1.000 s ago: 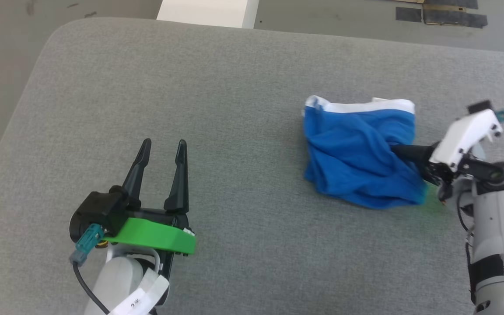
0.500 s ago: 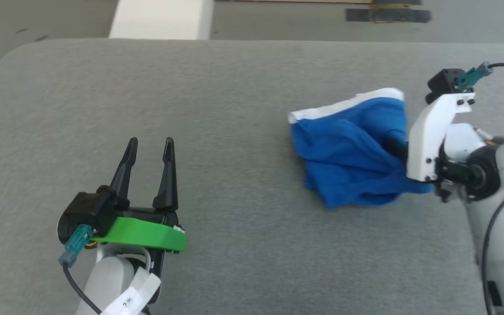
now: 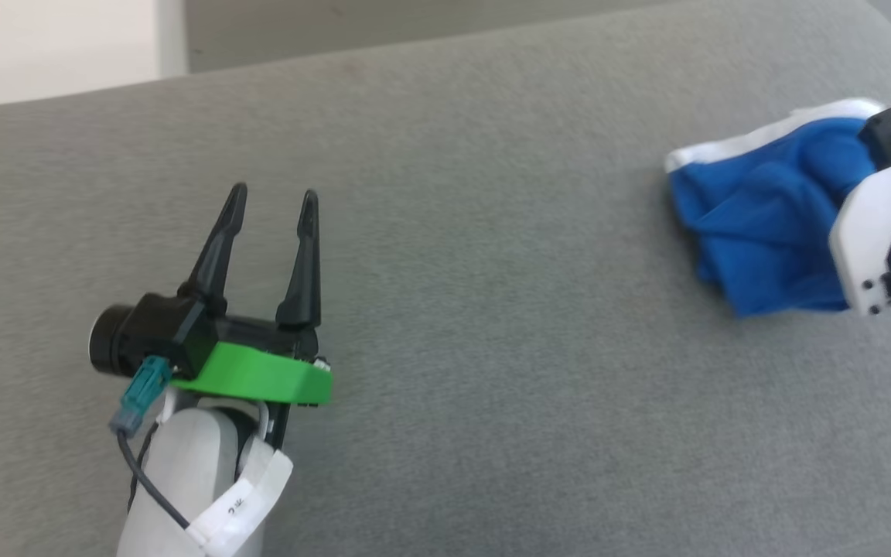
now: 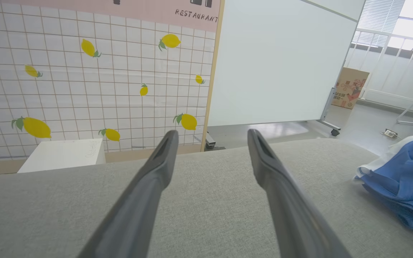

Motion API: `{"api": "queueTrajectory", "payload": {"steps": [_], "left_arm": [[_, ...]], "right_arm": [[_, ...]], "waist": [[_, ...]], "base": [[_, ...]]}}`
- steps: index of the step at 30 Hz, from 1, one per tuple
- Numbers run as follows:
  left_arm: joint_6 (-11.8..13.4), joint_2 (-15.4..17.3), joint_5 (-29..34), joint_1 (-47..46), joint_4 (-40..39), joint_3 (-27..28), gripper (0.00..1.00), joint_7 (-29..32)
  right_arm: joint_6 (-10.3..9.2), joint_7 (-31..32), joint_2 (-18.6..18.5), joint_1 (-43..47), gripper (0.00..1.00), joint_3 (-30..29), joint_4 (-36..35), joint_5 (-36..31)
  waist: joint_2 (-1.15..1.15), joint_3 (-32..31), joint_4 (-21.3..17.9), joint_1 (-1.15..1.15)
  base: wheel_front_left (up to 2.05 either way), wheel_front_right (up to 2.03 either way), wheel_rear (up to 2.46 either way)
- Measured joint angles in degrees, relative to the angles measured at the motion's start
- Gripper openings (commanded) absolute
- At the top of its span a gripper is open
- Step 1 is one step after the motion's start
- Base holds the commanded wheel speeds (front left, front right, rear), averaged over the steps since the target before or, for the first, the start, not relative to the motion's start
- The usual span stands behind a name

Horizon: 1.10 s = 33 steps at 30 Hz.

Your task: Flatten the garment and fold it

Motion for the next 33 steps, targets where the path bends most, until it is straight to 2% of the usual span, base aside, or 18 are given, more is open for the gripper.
{"api": "queueTrajectory", "payload": {"steps": [5,9,17,18,19,20,26,29,33], "left_arm": [[-0.04,1.47,0.42,-2.66,-0.11,-1.36,1.0,0.0],[-0.04,2.14,0.42,-4.14,-0.04,-2.43,1.0,0.0],[-0.05,2.79,0.36,-5.21,0.42,-3.31,1.0,0.0],[-0.05,2.78,0.25,-5.21,0.47,-3.16,1.0,0.0],[-0.05,2.75,0.19,-5.15,0.55,-2.94,1.0,0.0],[-0.05,2.68,0.11,-5.09,0.65,-2.71,1.0,0.0],[-0.07,1.56,-0.48,-3.39,1.24,-1.54,1.0,0.0],[-0.21,0.82,-1.11,-1.77,1.81,-1.05,1.0,0.0],[-0.21,-0.04,-2.8,0.74,2.74,-0.46,1.0,0.0]], "right_arm": [[0.0,-8.16,-1.8,-4.47,0.0,-1.26,6.69,-7.56],[0.01,-11.95,-1.87,-7.6,0.0,-4.49,11.4,-13.72],[0.01,-16.59,-0.27,-9.81,0.0,-9.7,17.84,-20.53],[0.01,-17.33,-0.04,-9.9,0.31,-10.51,18.38,-21.37],[0.01,-18.0,0.21,-9.97,0.87,-11.49,18.94,-22.05],[0.02,-18.61,0.32,-10.02,1.0,-11.94,19.35,-23.25],[0.01,-24.38,0.71,-9.89,1.0,-15.58,19.04,-25.61],[0.01,-28.09,1.69,-8.81,1.0,-16.39,18.08,-22.63],[0.01,-33.44,3.87,-5.1,1.0,-15.77,13.84,-15.46]], "waist": [[0.0,3.8,-2.89,0.01],[0.0,6.93,-4.26,0.01],[0.0,10.83,-3.87,0.01],[0.0,10.89,-3.54,0.01],[0.0,10.8,-3.24,0.01],[0.0,10.53,-3.01,0.01],[0.0,6.99,-1.76,0.01],[0.0,4.49,-1.01,0.01],[0.0,0.83,0.18,0.01]], "base": [[0.0,0.0,0.0],[0.0,0.0,0.0],[0.0,0.0,0.0],[0.0,0.0,0.0],[0.0,0.0,0.0],[0.0,0.0,0.0],[0.0,0.0,0.0],[0.0,0.0,0.0],[0.0,0.0,0.0]]}}
